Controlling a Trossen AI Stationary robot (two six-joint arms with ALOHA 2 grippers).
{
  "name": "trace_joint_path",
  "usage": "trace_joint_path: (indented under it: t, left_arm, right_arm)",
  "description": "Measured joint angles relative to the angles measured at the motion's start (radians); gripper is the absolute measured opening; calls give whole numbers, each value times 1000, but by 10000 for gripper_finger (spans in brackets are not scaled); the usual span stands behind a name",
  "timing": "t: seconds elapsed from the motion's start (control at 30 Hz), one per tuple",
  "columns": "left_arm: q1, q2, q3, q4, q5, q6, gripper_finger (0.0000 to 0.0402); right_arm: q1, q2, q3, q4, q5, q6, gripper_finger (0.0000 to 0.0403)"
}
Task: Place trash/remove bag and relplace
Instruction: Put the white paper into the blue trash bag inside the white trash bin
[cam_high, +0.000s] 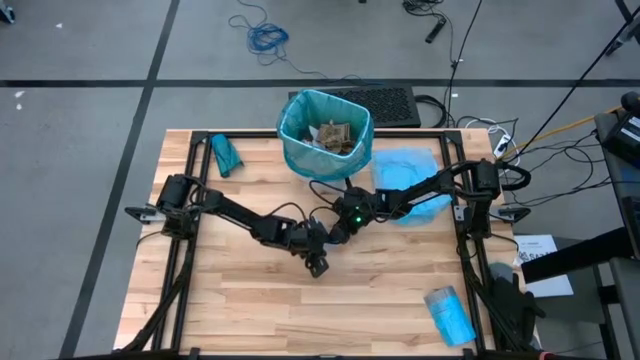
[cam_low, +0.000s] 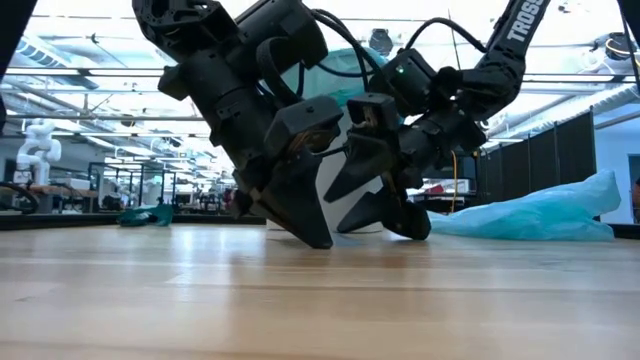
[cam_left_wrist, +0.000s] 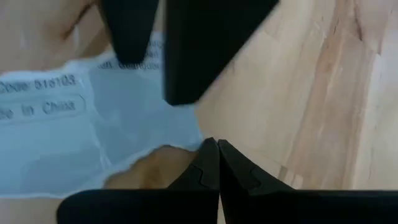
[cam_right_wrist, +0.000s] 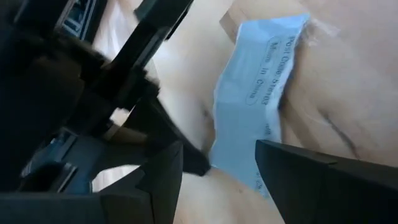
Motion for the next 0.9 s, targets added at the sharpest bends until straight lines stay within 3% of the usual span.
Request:
trace_joint_path:
  t: [0.13,0.3,0.47,0.73,0.9]
  left_arm:
    - [8,0,0,-1,-3,5,0]
    - [6,0,0,-1,2,6,0]
    - [-12,-32,-3,1,-1,9,0]
    - [-3,-169,-4,-167,-233,64,0]
    - [47,-150,-3,-179,-239,128,0]
  right_arm:
    - [2,2,-1,15,-22,9,196]
    - [-2,-10,-3,19,78,21,189]
    - [-35,-32,-4,52,90,7,166]
    - [-37,-33,-4,49,80,-3,138]
    - [-10,-34,-3,40,55,13,130]
